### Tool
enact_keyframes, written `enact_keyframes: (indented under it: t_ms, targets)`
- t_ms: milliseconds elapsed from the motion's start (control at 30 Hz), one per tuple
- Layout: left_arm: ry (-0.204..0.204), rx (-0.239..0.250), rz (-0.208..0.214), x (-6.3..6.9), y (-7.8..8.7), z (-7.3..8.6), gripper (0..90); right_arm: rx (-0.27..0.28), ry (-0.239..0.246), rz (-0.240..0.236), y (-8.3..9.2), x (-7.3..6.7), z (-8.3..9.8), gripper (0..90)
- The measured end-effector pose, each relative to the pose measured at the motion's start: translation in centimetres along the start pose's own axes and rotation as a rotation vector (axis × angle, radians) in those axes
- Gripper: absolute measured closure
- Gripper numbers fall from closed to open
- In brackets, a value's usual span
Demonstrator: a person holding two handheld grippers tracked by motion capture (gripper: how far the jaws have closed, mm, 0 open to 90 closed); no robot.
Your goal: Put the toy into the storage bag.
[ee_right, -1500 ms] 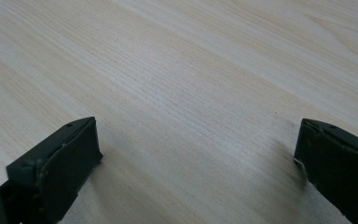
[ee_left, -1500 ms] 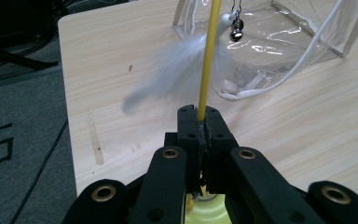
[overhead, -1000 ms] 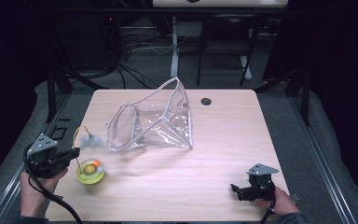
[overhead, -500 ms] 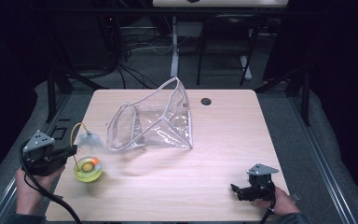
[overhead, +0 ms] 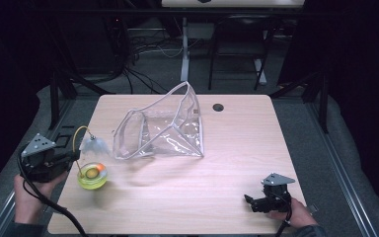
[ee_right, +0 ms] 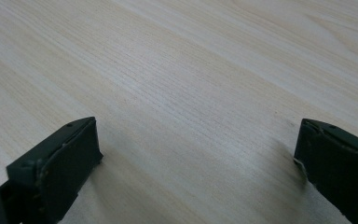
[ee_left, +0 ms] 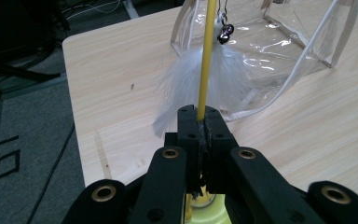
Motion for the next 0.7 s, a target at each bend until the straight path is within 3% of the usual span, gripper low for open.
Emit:
enact_keyframes:
  t_ms: [700]
  targets:
    - [-0.042, 0.015, -0.013, -0.8, 1.3, -2.6, 87.6, 0.000, 0.000, 0.000, 0.0, 0.0, 0.0, 0.0]
Point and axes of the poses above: each handheld gripper's, and its own axes: y roughly backward along the jaws, z roughly out of its underside, x roughly to its right, the point moved 3 cm from there along -y, roughly forward along the jaws, and after that the axes turned 11 degrees about -y, right-handed, at the moved point
